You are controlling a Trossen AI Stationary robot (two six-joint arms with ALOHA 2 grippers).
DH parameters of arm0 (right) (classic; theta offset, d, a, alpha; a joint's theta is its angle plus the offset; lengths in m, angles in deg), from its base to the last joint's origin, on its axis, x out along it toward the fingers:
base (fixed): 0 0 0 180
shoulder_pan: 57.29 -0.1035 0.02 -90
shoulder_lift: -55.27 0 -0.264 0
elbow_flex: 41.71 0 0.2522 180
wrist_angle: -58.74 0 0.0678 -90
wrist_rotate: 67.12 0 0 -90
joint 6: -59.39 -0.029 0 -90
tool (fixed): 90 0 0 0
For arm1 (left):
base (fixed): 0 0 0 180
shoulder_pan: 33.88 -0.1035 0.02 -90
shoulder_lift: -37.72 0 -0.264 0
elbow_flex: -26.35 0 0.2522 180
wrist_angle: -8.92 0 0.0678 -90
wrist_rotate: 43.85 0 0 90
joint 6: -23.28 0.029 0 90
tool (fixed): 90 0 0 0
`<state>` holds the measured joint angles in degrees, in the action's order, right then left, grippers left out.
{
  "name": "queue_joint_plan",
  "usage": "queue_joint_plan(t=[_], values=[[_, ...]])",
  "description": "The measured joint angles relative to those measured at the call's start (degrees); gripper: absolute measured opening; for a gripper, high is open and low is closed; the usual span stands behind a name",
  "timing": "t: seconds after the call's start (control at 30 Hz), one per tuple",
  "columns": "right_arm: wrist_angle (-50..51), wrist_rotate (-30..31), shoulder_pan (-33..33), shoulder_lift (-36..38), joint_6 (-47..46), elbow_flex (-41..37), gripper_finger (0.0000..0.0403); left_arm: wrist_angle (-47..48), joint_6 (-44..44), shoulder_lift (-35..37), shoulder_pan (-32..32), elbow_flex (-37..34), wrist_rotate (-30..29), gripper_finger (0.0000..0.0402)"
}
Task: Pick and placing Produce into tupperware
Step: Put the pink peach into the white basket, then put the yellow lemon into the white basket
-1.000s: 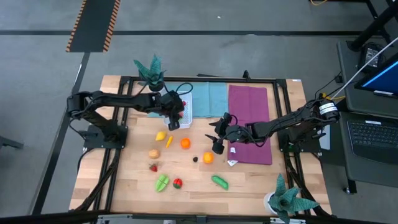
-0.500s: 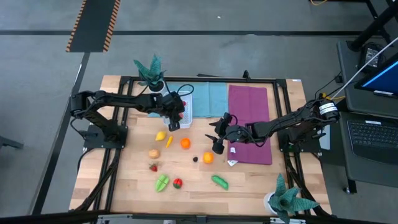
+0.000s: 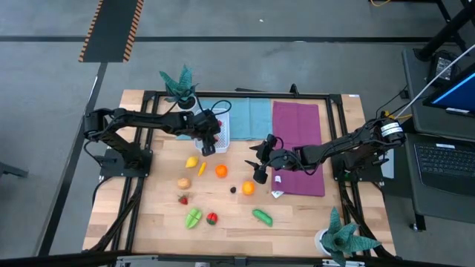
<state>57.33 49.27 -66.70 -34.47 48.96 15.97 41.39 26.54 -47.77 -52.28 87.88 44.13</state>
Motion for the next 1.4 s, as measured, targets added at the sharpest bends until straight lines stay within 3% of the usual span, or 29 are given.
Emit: queue_joint_plan(t=[0.3, 0.5, 1.0, 1.2, 1.4], values=[[0.0, 0.0, 0.0, 0.0, 0.0, 0.0, 0.0267, -0.5, 0.3, 0.0, 0.0, 0.0, 0.0, 0.0198], [0.0, 0.0, 0.0, 0.0, -1.3, 0.0, 0.0267, -0.4, 0.4, 2.7, 2.5, -0.2, 0.0, 0.0206], [0.0, 0.0, 0.0, 0.0, -1.2, 0.0, 0.0267, -12.2, -7.7, 32.6, 15.3, -19.9, -0.2, 0.0206], [0.0, 0.0, 0.0, 0.0, -1.1, 0.0, 0.0267, -11.5, -10.4, 43.2, 20.8, -25.3, -1.9, 0.0206], [-0.2, 0.0, 0.0, 0.0, -0.9, 0.0, 0.0267, -8.2, -12.1, 48.5, 24.1, -27.3, -2.0, 0.0206]])
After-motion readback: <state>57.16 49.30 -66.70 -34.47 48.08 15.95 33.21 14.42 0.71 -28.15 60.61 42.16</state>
